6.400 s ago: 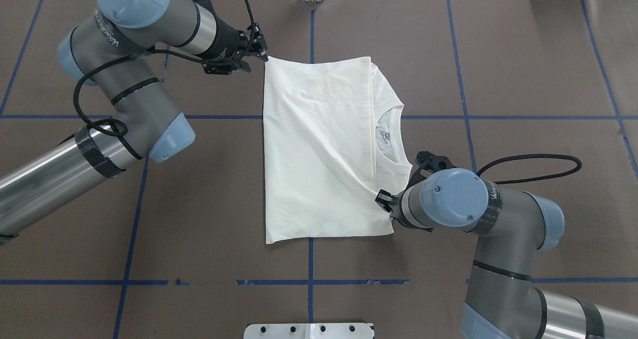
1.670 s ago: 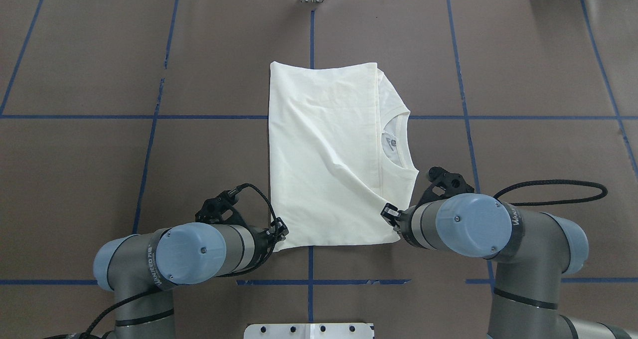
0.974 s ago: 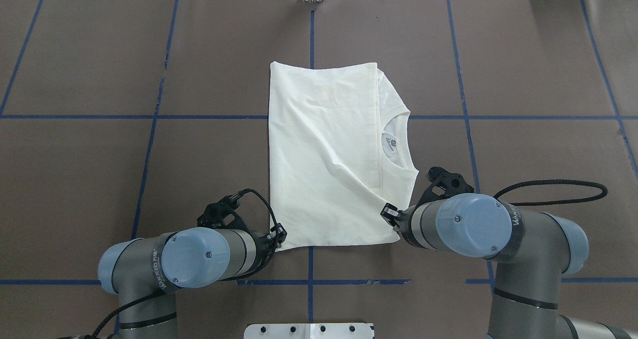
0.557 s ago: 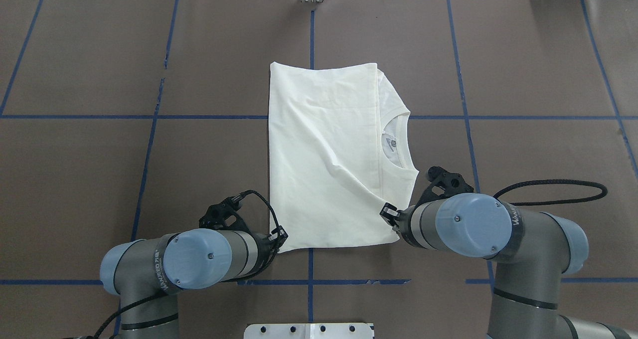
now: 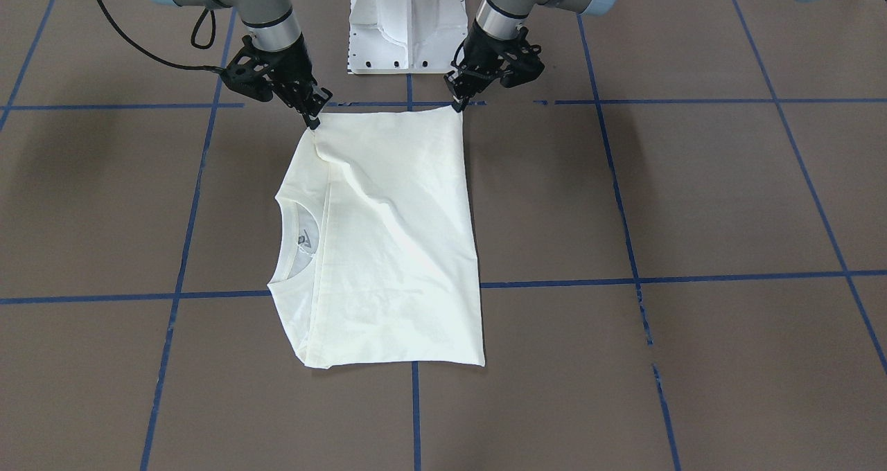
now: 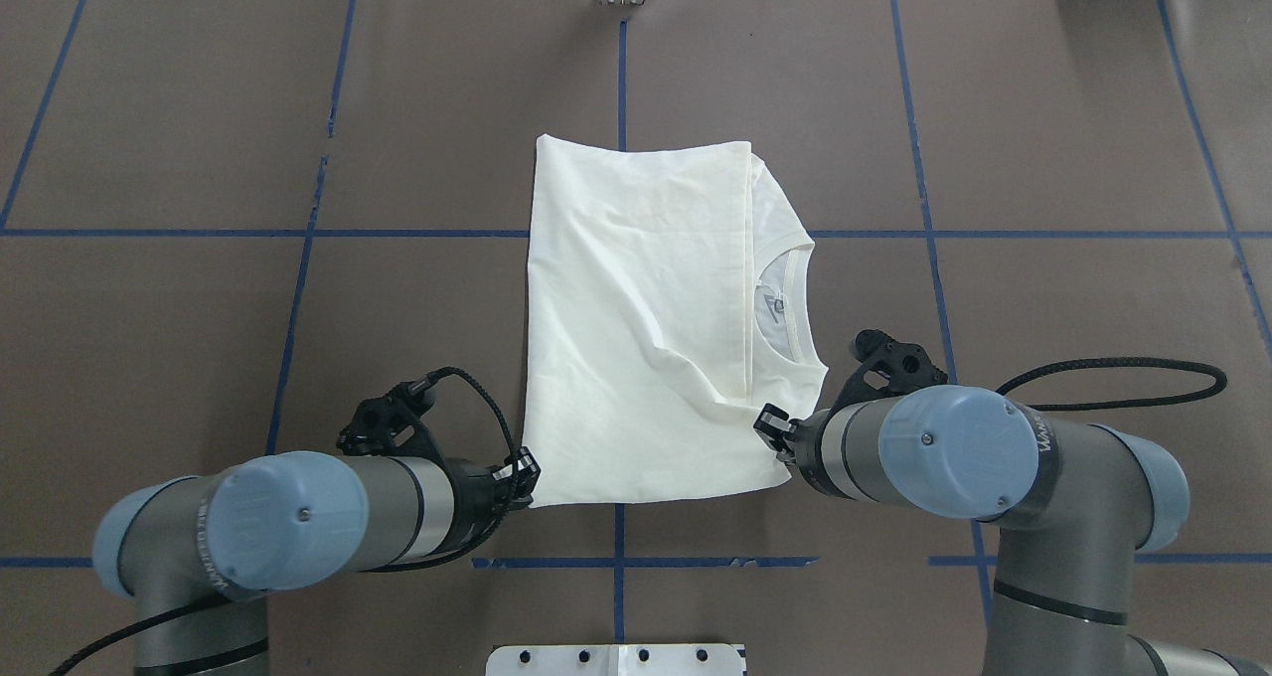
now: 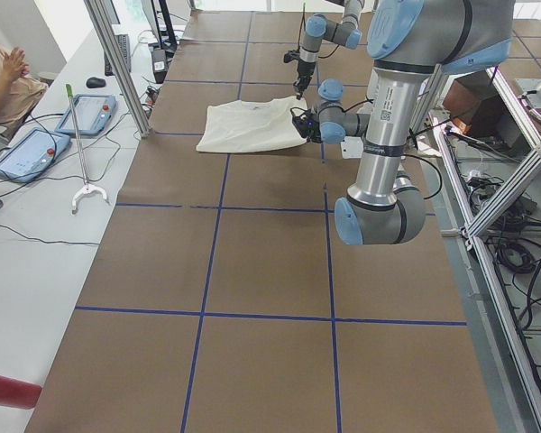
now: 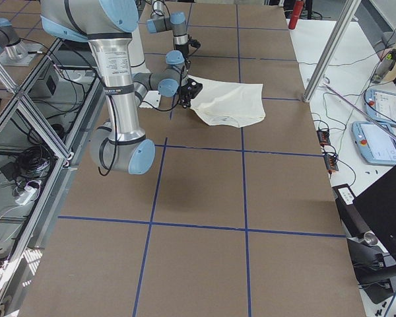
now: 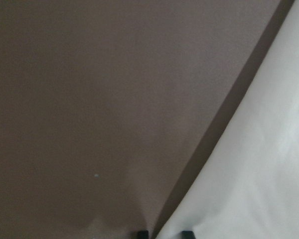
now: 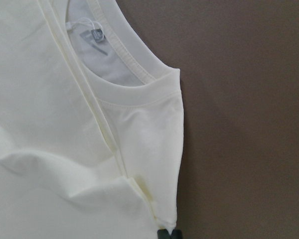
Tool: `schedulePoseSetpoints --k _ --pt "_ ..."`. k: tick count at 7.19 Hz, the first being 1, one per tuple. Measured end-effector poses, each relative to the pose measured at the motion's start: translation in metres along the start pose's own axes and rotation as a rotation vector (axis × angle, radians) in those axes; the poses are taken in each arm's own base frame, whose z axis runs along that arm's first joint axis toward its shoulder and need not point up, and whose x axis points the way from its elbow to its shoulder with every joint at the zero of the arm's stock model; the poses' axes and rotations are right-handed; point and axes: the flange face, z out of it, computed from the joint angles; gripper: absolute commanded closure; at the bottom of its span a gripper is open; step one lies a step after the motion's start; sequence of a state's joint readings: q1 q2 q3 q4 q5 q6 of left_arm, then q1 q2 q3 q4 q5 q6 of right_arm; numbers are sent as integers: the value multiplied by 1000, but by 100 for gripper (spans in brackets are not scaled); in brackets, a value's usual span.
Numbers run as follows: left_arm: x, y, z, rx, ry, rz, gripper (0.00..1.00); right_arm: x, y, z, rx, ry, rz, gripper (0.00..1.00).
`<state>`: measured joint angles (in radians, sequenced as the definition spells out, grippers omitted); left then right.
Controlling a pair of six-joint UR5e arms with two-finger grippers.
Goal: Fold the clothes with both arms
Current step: 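Grasp the near edge with both grippers and fold it toward the far edge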
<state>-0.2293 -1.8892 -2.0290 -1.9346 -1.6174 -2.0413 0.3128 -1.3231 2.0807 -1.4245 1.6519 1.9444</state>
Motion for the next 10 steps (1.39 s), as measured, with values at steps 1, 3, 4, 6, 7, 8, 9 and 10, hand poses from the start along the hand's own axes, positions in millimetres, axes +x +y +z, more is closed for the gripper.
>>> schedulePoseSetpoints --k 1,3,4,6,7,8,9,10 --pt "1 3 -28 -25 34 -4 100 2 6 -12 -25 -13 17 100" --pt "17 11 -53 -42 65 -27 100 10 9 -55 -78 -57 33 100" --pt "41 1 -59 -6 78 -12 100 7 1 -69 -82 -79 44 100" --pt "90 -54 -70 116 108 62 100 -28 -44 -66 -51 -100 105 100" --pt "107 -82 -64 169 103 87 100 -55 -75 -56 -44 -94 144 100" --pt "120 -106 -52 209 92 102 100 -79 -106 -50 -35 -90 167 100" --pt "131 -124 -40 236 89 108 100 -100 -130 -42 -23 -82 177 100" --pt "145 -138 -25 255 87 109 100 -119 -151 -29 -11 -66 186 100"
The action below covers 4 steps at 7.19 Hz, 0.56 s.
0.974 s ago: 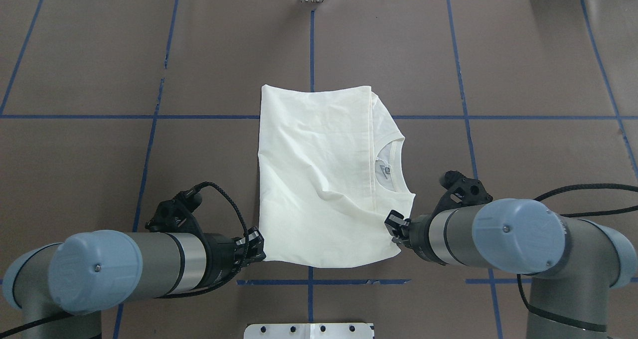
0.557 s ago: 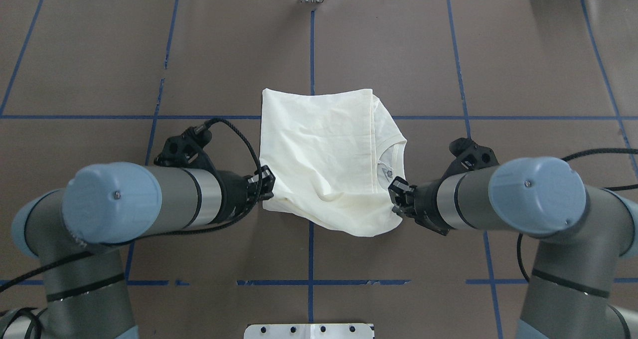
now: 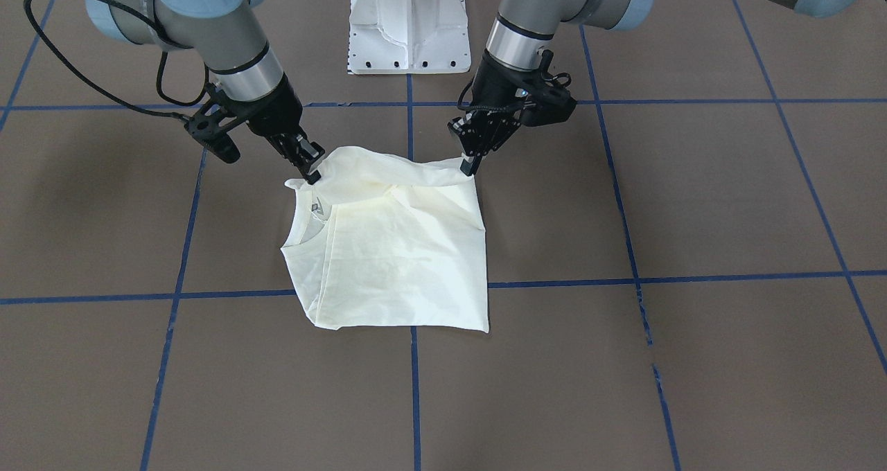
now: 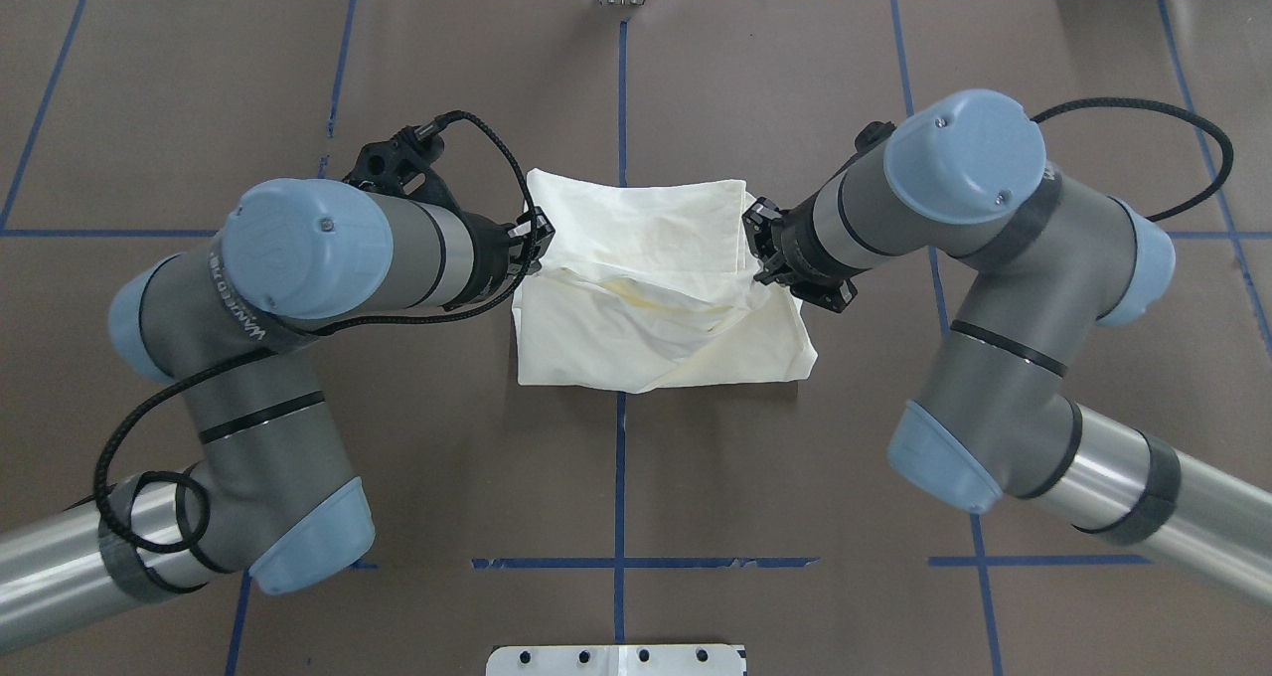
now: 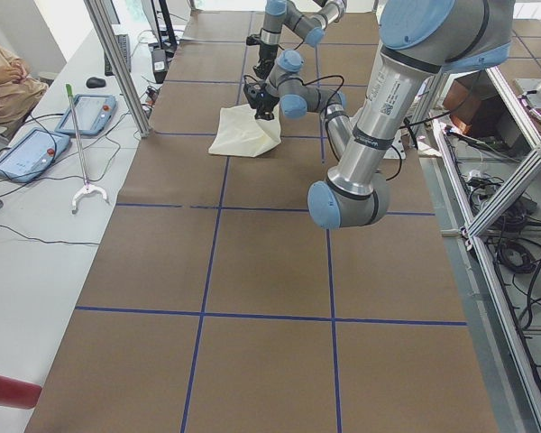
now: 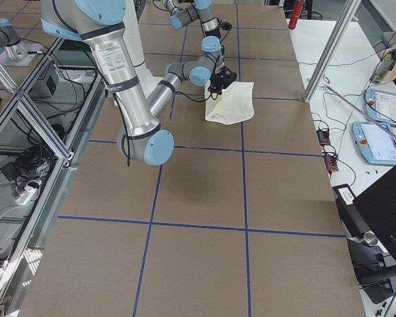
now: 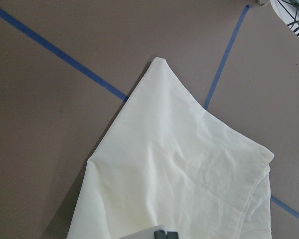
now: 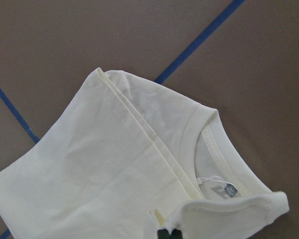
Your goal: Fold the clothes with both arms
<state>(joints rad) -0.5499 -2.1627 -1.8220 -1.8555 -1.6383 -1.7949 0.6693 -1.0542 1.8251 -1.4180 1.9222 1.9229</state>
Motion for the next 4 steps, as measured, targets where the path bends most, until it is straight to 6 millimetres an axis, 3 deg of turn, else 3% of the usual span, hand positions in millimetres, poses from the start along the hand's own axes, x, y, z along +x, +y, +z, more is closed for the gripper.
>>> schedulePoseSetpoints --k 4 --pt "20 -39 70 56 -14 80 100 -48 -53 49 24 92 -33 100"
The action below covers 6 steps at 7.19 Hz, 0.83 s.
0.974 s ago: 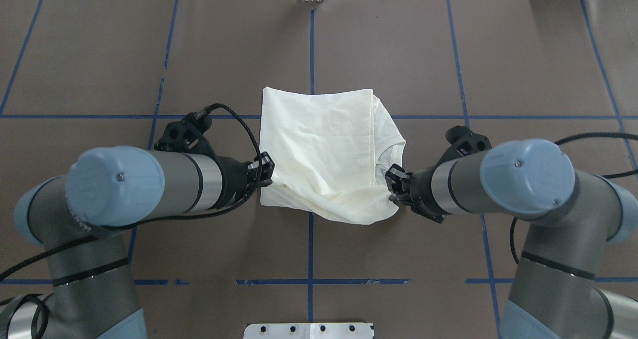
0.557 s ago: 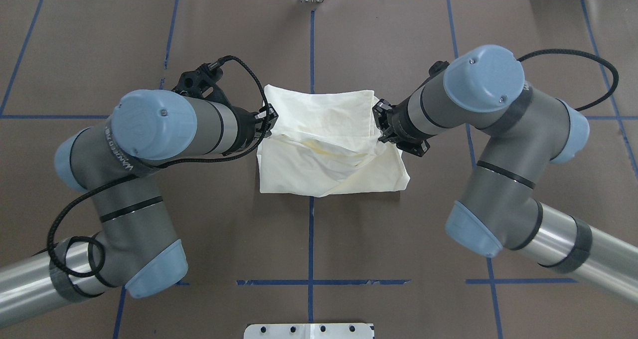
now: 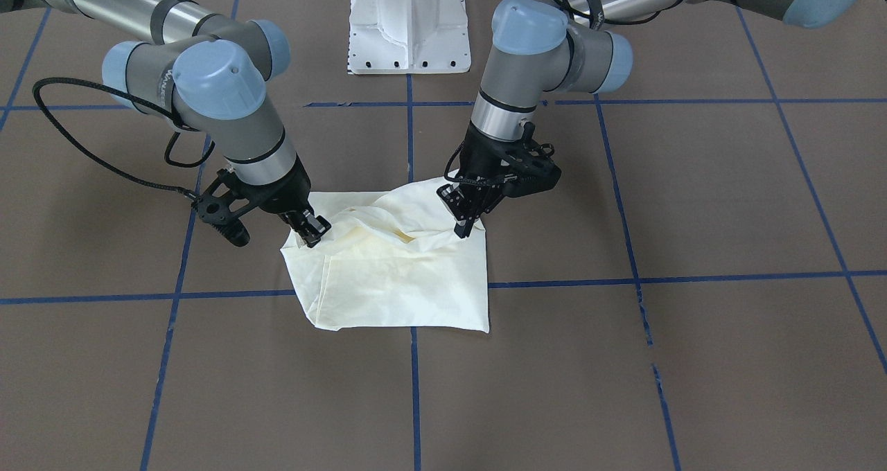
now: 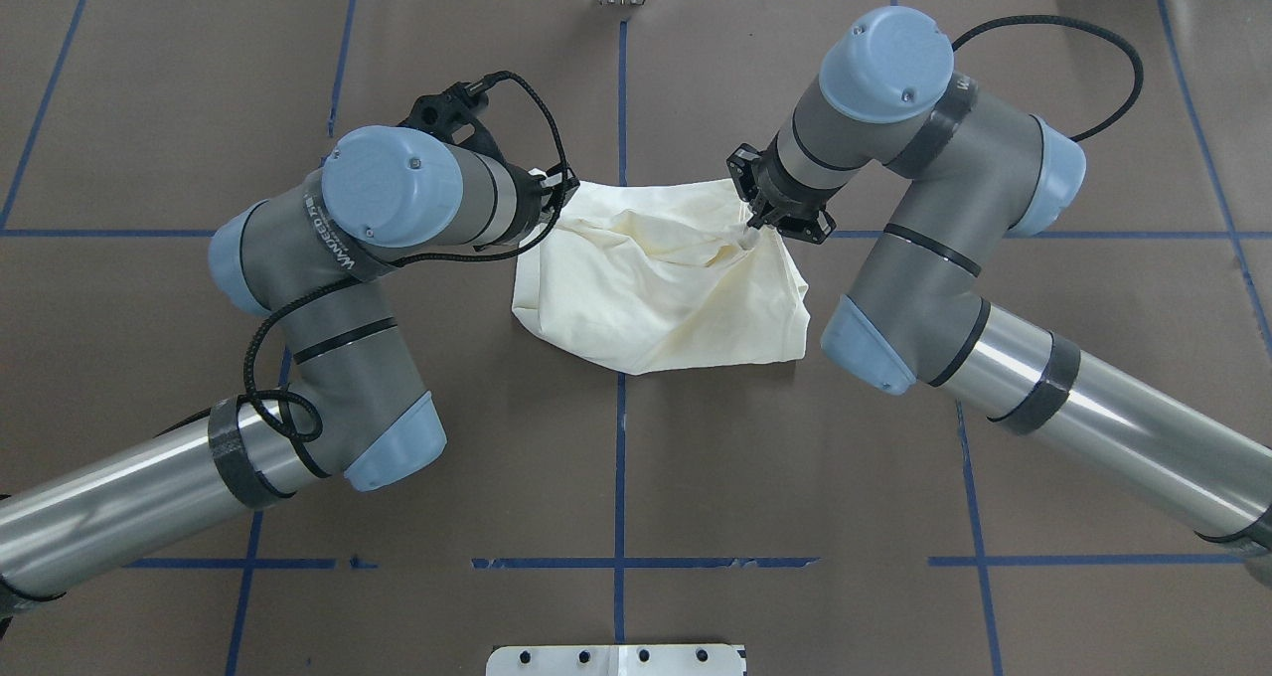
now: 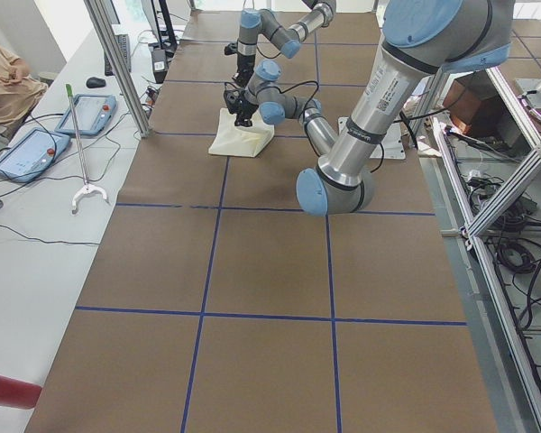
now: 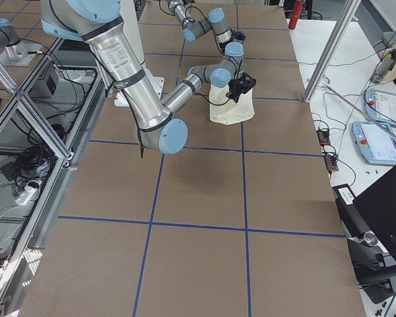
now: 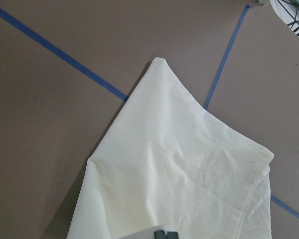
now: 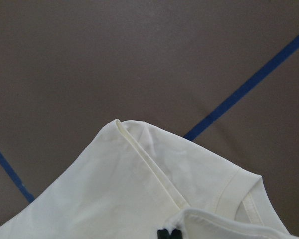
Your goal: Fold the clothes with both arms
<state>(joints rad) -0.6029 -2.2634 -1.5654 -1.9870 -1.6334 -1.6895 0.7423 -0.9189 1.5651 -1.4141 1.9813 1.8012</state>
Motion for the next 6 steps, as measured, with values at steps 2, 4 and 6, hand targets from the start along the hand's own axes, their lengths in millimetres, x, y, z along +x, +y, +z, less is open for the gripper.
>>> schedulePoseSetpoints --k 2,4,6 --pt "5 -25 20 31 6 50 100 -21 -27 17 -1 41 -40 100" --pt "19 -42 51 50 31 70 100 -31 -52 41 -12 52 -81 100" --pt "18 -48 70 54 41 93 84 -32 -60 56 -16 56 -95 100"
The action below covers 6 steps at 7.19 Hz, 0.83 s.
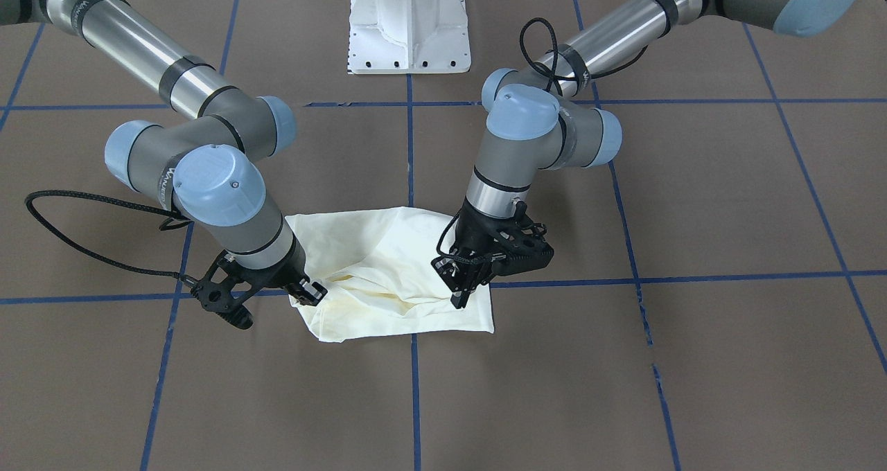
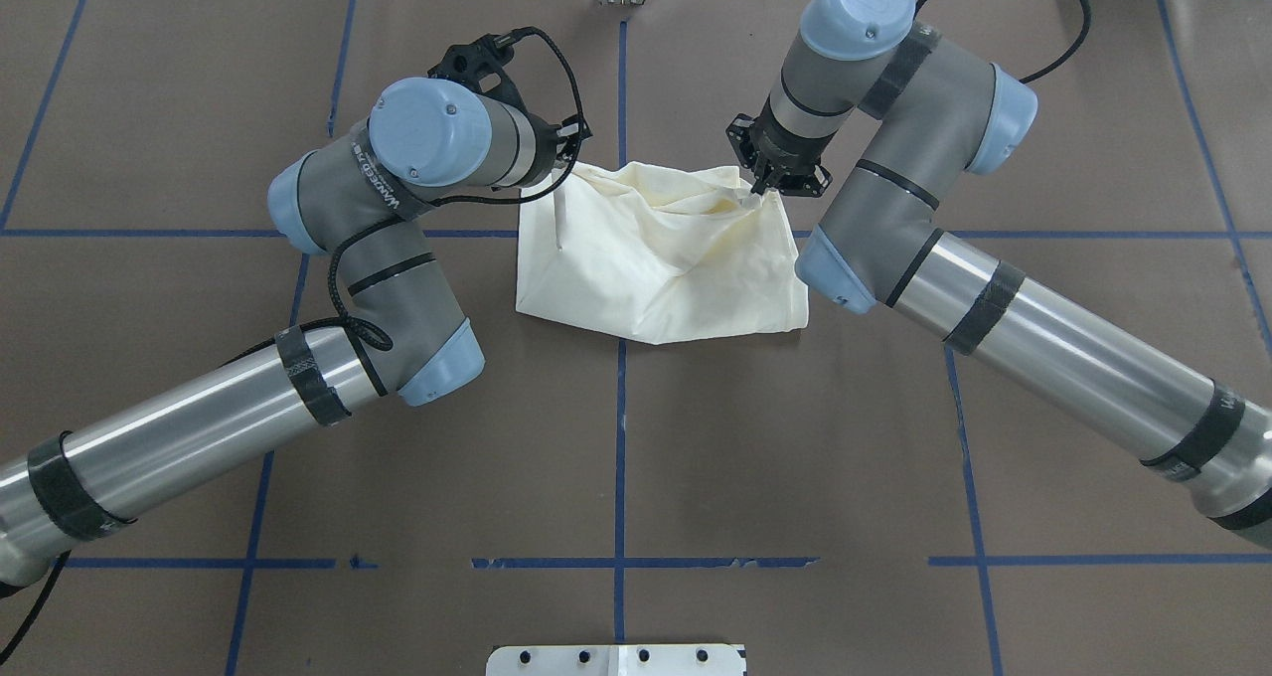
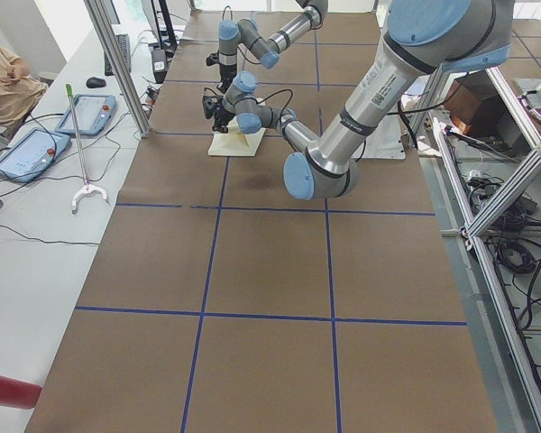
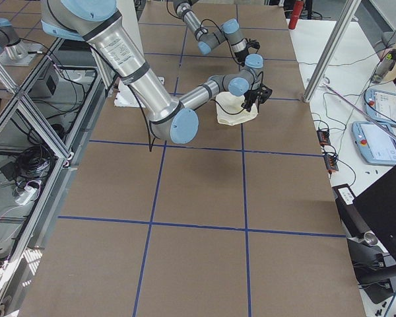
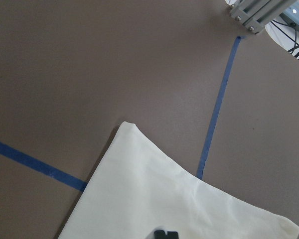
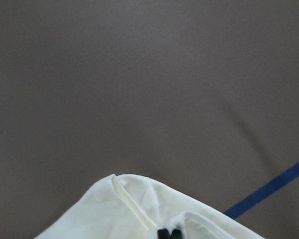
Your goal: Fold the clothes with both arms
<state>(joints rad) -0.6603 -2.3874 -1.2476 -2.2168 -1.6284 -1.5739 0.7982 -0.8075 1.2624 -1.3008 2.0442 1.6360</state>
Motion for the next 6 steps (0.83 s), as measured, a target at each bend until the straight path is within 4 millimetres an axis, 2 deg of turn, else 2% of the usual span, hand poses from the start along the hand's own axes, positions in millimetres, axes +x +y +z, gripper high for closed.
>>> schedulePoseSetpoints --k 1,2,3,4,6 --pt "-3 -1 2 -1 0 10 54 -1 0 2 -3 1 -5 100" --pt "-4 -4 -2 -3 14 26 59 -4 1 0 -6 -3 -9 100" --pt "-18 -6 -10 -17 42 55 95 -7 2 -1 -8 -6 -11 100" --pt "-43 -5 -18 -45 68 80 100 -8 2 -3 -8 -8 -12 100" --pt "-77 6 -30 -97 109 115 100 -9 2 -4 -8 -10 -12 100"
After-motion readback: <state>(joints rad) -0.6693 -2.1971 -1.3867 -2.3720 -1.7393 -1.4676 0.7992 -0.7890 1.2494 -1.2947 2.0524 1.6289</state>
